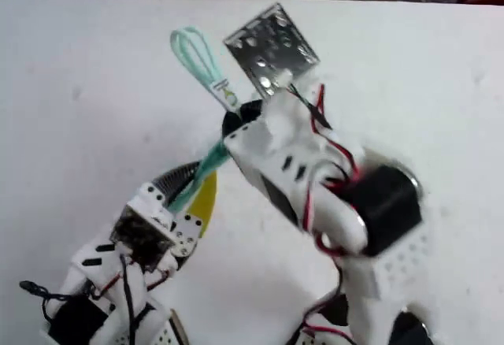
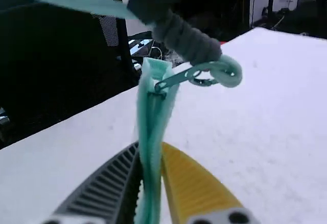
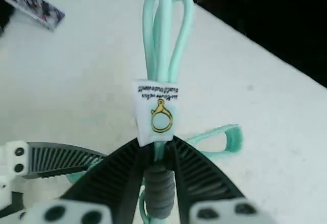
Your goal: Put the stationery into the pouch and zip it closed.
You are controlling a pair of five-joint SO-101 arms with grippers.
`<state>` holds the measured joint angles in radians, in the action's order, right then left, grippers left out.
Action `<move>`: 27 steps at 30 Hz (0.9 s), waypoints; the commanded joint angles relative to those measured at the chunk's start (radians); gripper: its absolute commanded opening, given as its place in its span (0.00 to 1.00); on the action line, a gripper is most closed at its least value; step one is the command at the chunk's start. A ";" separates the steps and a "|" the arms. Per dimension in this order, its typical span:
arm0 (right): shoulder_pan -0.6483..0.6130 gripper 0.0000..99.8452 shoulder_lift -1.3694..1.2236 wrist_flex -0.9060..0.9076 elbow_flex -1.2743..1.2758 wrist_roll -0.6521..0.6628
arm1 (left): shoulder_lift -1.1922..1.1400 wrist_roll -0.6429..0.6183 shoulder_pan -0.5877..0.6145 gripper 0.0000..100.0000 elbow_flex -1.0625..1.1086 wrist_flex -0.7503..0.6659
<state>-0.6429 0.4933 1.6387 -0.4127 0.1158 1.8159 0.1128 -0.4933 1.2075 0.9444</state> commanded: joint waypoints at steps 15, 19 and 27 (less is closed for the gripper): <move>-0.073 0.02 0.068 -0.216 0.262 -0.031 | 0.010 -0.057 0.015 0.18 -0.048 0.121; -0.096 0.02 0.068 -0.222 0.236 -0.031 | 0.010 -0.161 0.081 0.20 -0.115 0.133; -0.154 0.02 0.068 -0.240 0.230 -0.032 | 0.010 -0.201 0.097 0.19 -0.126 0.147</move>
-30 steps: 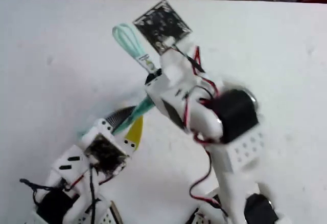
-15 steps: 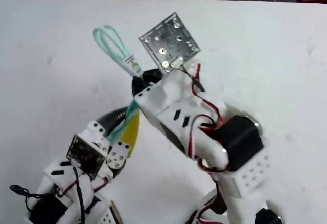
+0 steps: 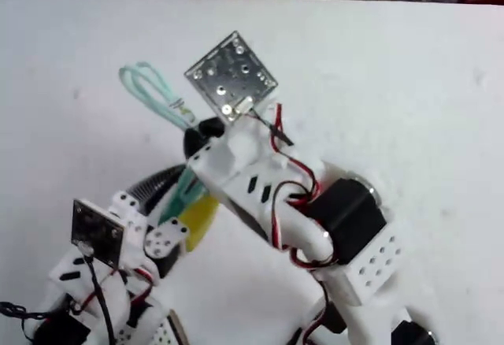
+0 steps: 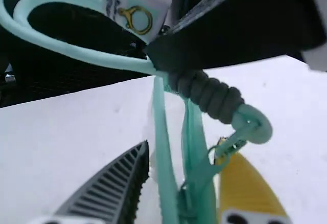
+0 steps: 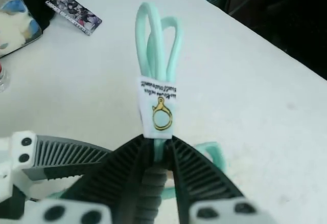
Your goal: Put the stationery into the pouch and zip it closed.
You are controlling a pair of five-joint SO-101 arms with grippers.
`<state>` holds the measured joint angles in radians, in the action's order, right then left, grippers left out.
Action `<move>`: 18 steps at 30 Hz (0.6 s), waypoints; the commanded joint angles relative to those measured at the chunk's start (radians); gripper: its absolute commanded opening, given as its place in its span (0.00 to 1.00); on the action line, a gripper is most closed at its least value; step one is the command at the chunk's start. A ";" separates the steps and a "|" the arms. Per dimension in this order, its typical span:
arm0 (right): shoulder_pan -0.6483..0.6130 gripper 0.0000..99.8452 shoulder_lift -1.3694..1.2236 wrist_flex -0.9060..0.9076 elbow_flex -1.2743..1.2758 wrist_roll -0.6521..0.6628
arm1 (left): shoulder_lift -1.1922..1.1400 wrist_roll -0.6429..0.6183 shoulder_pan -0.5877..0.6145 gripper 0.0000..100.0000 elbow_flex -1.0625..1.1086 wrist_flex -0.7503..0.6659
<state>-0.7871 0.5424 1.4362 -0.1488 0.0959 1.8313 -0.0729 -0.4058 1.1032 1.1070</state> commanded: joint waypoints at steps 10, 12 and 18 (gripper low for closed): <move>0.085 0.02 0.010 -0.186 -0.127 -0.012 | -0.004 0.094 0.008 0.04 -0.020 0.020; 0.096 0.02 0.008 -0.202 -0.124 -0.014 | -0.004 0.097 0.008 0.04 -0.021 0.044; 0.108 0.02 0.007 -0.199 -0.117 -0.014 | -0.004 0.097 0.008 0.12 -0.021 0.055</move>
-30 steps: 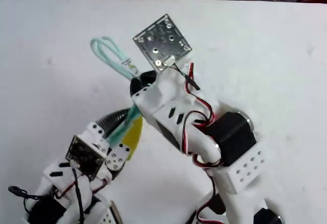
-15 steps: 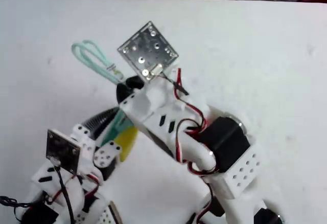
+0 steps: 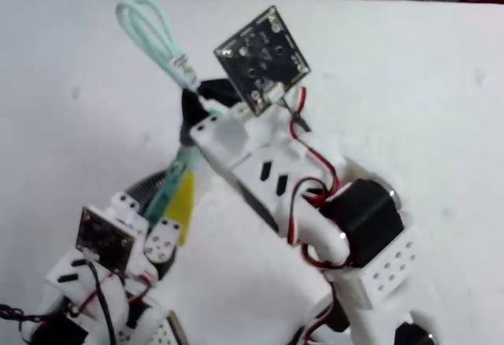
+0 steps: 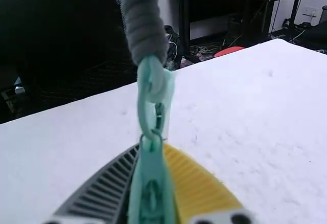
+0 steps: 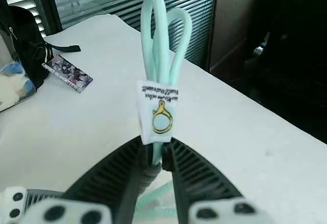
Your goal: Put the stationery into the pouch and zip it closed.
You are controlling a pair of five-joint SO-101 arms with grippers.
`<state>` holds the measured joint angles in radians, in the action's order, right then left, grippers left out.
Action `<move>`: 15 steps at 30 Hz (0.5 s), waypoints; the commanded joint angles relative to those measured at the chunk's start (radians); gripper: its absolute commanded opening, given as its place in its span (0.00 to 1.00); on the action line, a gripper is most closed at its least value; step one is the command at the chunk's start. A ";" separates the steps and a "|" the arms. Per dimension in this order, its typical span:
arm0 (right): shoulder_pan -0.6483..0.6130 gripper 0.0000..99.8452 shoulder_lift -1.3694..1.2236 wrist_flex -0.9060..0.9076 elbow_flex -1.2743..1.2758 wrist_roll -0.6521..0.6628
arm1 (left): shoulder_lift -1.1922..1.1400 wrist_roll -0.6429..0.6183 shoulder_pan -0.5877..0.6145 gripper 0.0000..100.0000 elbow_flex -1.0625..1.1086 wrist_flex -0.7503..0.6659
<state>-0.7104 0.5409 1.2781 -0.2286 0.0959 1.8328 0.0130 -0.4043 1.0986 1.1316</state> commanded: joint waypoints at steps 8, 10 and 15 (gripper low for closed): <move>0.122 0.02 0.021 -0.119 0.097 -0.014 | -0.005 0.011 0.013 0.20 -0.017 0.086; 0.120 0.02 0.021 -0.119 0.098 -0.014 | -0.005 0.011 0.013 0.18 -0.017 0.083; 0.120 0.02 0.018 -0.122 0.097 -0.014 | -0.005 0.044 0.013 0.01 -0.020 0.063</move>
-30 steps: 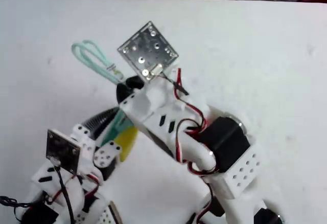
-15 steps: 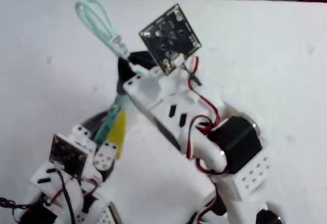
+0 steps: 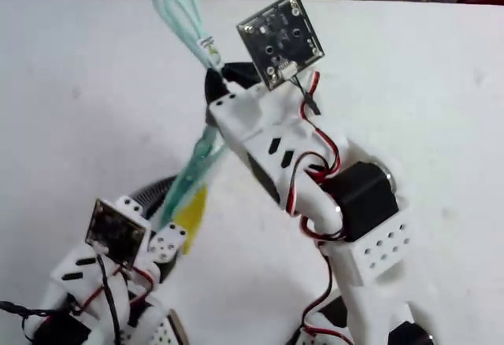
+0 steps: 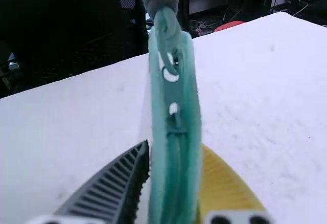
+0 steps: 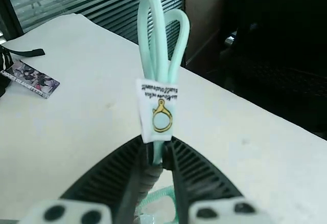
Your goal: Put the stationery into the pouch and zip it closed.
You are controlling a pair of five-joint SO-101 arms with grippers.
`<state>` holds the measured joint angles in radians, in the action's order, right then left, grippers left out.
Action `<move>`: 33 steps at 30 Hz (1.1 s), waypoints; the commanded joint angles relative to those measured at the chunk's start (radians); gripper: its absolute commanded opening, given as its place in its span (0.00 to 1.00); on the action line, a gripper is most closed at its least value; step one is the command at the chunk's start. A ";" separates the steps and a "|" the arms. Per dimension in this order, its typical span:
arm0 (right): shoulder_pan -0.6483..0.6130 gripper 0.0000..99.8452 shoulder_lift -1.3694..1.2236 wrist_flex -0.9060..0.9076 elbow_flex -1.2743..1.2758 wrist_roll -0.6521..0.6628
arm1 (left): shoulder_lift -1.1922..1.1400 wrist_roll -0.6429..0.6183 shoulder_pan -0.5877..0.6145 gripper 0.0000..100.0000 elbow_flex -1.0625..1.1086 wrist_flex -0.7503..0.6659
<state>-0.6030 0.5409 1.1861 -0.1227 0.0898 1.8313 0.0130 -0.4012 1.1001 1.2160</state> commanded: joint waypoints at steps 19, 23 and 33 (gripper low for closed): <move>0.222 0.02 0.010 -0.328 0.242 -0.006 | -0.004 0.081 0.010 0.02 -0.018 -0.005; 0.251 0.02 0.010 -0.351 0.272 -0.006 | -0.004 0.081 0.010 0.02 -0.018 -0.005; 0.346 0.02 0.010 -0.398 0.299 0.002 | -0.004 0.081 0.010 0.02 -0.018 -0.003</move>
<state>-0.3790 0.5485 0.8592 0.1811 0.0898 1.8159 0.0867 -0.4043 1.1017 1.2037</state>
